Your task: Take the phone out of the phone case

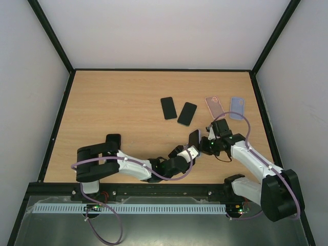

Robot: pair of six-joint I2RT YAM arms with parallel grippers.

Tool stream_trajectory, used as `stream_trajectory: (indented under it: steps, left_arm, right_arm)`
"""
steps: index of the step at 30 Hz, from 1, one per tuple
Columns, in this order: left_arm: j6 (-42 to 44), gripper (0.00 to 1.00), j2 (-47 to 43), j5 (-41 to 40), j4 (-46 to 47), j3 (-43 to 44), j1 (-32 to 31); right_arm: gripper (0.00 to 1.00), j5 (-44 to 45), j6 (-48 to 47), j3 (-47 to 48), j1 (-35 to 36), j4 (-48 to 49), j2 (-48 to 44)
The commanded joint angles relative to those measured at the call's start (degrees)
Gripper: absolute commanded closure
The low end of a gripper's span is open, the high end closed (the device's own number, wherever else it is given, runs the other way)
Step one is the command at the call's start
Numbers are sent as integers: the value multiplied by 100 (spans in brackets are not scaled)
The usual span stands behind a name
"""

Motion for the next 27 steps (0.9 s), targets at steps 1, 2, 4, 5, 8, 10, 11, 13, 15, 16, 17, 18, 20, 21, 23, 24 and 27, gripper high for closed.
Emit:
stream_trajectory:
  steps: [1, 2, 4, 5, 8, 10, 11, 13, 15, 16, 17, 18, 20, 21, 23, 24, 27]
  left_arm:
    - [468, 39, 322, 56, 539, 356, -40]
    - [488, 39, 396, 91, 465, 462, -39]
    - [528, 41, 556, 4, 345, 653, -44]
    - [585, 43, 647, -76, 326, 732, -42]
    - [764, 49, 911, -394, 210, 958, -54]
    - [861, 53, 997, -739, 45, 1062, -59]
    - [892, 56, 991, -882, 5, 1045, -57]
    - [952, 58, 946, -1121, 29, 948, -56]
    - [1002, 58, 889, -1387, -3, 849, -58]
    - [1038, 58, 868, -1488, -12, 789, -59]
    - [1053, 57, 842, -1623, -21, 713, -57]
    - [1059, 55, 822, -1710, -45, 652, -52]
    - [1065, 54, 816, -1798, -223, 605, -29]
    - [1119, 54, 845, -1851, -289, 604, -23]
    - [1229, 58, 913, -1985, -289, 578, -22]
    - [1252, 62, 934, -1990, -277, 569, -14]
    - [1260, 77, 891, -1945, -276, 601, 27]
  right_arm:
    - [98, -66, 152, -44, 31, 432, -223]
    - [98, -84, 136, -24, 31, 402, -239]
    - [98, -105, 121, -54, 31, 401, -278]
    - [98, -129, 138, -79, 25, 433, -292]
    - [98, -184, 122, -40, 31, 394, -324]
    - [98, -205, 105, -49, 27, 374, -380]
    - [98, -223, 99, -68, 30, 374, -397]
    - [98, -232, 77, -27, 30, 321, -380]
    - [98, -249, 37, 6, 31, 286, -350]
    - [98, -272, 35, 6, 31, 286, -340]
    - [98, -317, 39, 0, 33, 297, -339]
    - [98, -348, 50, 14, 30, 291, -327]
    - [98, -438, -18, 75, 31, 188, -313]
    - [98, -479, -62, 91, 31, 153, -325]
    - [98, -523, -43, 51, 31, 209, -374]
    - [98, -568, -1, 17, 31, 269, -425]
    - [98, -700, 14, 5, 31, 301, -543]
